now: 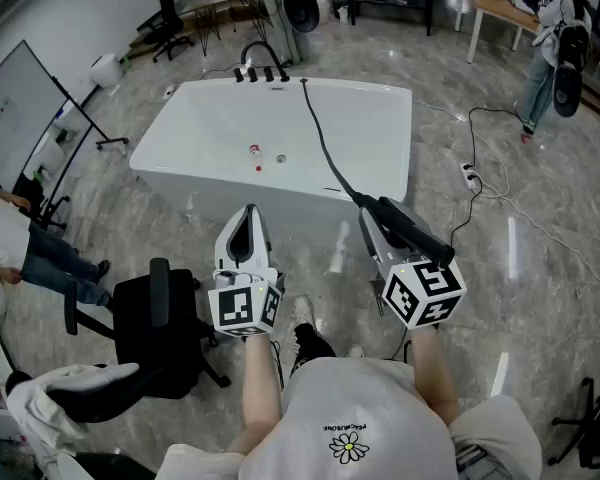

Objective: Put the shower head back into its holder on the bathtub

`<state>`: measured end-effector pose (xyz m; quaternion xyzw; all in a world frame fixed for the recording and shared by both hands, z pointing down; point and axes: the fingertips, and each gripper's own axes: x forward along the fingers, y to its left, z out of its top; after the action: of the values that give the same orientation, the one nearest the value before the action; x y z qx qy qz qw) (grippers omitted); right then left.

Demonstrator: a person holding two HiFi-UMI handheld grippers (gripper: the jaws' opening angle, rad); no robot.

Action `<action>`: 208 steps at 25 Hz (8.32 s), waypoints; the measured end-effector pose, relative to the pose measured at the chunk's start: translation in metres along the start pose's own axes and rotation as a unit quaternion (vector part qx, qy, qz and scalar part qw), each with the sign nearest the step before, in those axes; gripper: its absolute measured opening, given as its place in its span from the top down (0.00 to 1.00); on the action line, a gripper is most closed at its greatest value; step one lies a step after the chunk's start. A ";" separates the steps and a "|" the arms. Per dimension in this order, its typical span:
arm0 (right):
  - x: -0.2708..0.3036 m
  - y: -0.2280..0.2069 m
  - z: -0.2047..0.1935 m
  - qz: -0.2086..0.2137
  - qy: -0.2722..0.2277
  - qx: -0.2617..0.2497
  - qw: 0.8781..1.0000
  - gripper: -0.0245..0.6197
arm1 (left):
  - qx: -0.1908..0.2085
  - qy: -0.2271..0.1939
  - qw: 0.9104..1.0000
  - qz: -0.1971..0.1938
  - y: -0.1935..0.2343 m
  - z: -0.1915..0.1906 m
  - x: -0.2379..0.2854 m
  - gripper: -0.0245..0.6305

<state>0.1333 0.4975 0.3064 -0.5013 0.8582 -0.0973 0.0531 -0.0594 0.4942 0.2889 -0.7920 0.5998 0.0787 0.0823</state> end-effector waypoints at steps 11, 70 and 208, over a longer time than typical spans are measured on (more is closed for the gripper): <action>-0.005 0.003 0.002 0.003 -0.006 -0.001 1.000 0.75 | -0.013 -0.008 1.000 0.007 0.003 0.003 -0.007 0.96; 0.364 -0.081 0.014 -0.015 0.034 0.012 0.999 0.75 | -0.068 0.113 0.990 -0.056 0.166 -0.170 0.272 0.87; 0.658 -0.365 0.223 0.003 -0.144 0.080 0.986 0.75 | 0.107 -0.134 0.976 -0.131 0.190 -0.097 1.027 0.88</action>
<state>0.1615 -0.2753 0.1736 -0.5018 0.8323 -0.0922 0.2168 0.0354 -0.5412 0.1467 -0.8328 0.4790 0.1076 0.2558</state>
